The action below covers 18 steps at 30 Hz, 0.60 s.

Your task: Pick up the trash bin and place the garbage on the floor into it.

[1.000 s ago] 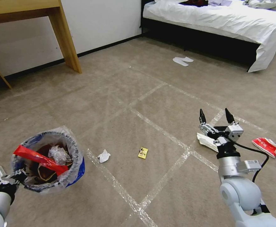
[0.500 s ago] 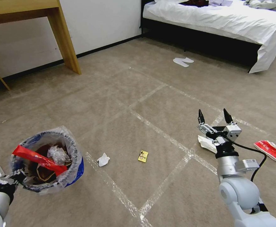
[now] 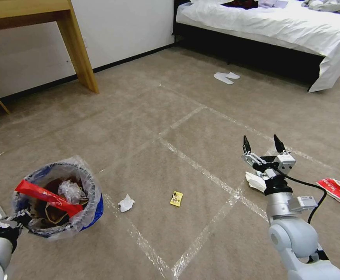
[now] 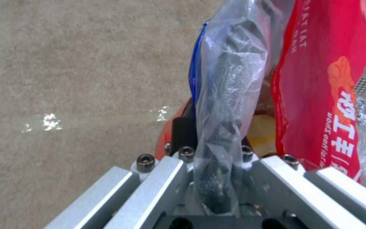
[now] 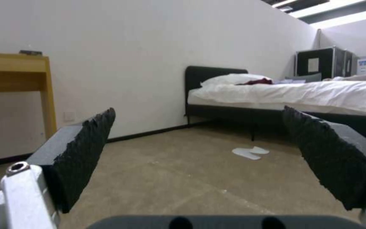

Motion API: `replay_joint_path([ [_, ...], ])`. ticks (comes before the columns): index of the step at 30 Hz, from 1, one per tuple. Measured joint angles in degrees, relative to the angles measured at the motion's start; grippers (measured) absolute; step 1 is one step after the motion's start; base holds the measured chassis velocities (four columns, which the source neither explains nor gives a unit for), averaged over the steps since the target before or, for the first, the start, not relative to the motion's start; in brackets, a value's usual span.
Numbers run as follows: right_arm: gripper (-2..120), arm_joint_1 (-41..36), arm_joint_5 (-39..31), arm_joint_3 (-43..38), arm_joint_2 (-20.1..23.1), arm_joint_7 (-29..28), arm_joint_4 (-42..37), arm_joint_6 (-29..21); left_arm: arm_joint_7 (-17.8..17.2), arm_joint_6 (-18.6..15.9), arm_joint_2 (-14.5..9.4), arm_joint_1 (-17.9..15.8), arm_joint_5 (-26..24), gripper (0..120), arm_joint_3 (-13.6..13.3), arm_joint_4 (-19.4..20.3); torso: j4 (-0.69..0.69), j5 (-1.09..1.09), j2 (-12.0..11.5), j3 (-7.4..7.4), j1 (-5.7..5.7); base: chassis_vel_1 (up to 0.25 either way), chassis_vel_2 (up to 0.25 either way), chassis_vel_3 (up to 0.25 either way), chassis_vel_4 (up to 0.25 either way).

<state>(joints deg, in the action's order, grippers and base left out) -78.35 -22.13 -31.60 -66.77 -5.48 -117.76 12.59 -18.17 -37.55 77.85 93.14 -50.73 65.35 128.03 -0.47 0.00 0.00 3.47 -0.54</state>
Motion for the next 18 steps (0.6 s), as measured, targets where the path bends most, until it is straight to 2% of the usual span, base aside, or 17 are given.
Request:
replay_joint_path([
  [9,100,0.30,-0.01,0.23,0.99,0.12,0.07,0.38,0.00,0.05,0.01,-0.20,0.06,1,-0.15,-0.06,0.00,0.00,0.00,0.00,0.00,-0.046,0.067,0.047,-0.061],
  [18,100,1.11,0.08,1.23,1.07,0.26,0.51,0.45,0.04,0.21,0.33,0.01,0.24,1,-0.12,-0.30,0.00,0.00,0.00,0.00,0.00,0.000,0.000,0.000,0.000],
])
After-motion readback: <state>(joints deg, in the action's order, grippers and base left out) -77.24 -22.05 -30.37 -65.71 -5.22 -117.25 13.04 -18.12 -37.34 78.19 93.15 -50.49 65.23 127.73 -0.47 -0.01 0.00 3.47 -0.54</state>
